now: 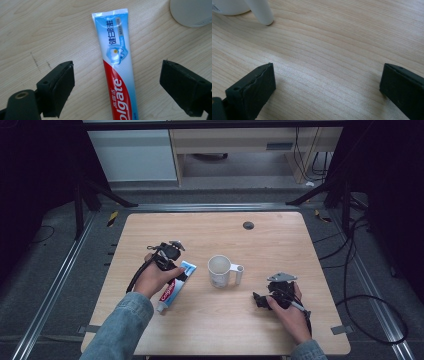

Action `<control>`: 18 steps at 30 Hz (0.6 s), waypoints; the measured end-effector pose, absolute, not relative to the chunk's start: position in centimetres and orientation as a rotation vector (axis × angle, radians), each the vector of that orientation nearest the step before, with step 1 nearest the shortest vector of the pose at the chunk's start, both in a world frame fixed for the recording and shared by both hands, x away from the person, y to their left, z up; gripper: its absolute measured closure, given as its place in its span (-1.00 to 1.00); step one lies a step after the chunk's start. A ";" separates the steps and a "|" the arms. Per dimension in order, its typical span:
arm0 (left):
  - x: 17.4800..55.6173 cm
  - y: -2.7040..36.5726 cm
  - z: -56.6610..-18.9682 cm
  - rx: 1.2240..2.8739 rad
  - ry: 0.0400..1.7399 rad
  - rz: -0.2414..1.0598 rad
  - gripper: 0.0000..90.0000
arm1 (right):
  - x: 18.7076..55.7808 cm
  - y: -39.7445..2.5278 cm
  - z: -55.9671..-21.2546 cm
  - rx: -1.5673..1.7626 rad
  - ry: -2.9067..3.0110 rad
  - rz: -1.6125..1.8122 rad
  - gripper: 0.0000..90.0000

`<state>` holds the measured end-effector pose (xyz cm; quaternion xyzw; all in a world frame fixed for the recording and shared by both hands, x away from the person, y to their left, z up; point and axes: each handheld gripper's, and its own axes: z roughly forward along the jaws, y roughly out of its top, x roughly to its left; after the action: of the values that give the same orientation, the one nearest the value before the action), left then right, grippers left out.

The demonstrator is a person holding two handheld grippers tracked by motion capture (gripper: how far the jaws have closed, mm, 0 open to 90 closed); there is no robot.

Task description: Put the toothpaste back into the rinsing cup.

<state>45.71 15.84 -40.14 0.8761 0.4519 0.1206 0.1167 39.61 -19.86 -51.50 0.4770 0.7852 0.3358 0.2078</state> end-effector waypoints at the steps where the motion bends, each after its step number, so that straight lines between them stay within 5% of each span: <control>1: 45.8 15.7 -40.3 2.575 1.323 0.347 -0.69 | 39.6 -19.9 -51.5 1.328 2.186 0.935 -0.99; 18: 48.7 15.0 -44.5 2.632 1.436 0.208 -0.27 | 39.6 -19.9 -51.5 1.335 2.182 0.938 -0.99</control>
<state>48.71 15.01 -44.47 0.8737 0.4768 0.0692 0.0680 39.62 -19.87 -51.51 0.4794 0.7835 0.3367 0.2072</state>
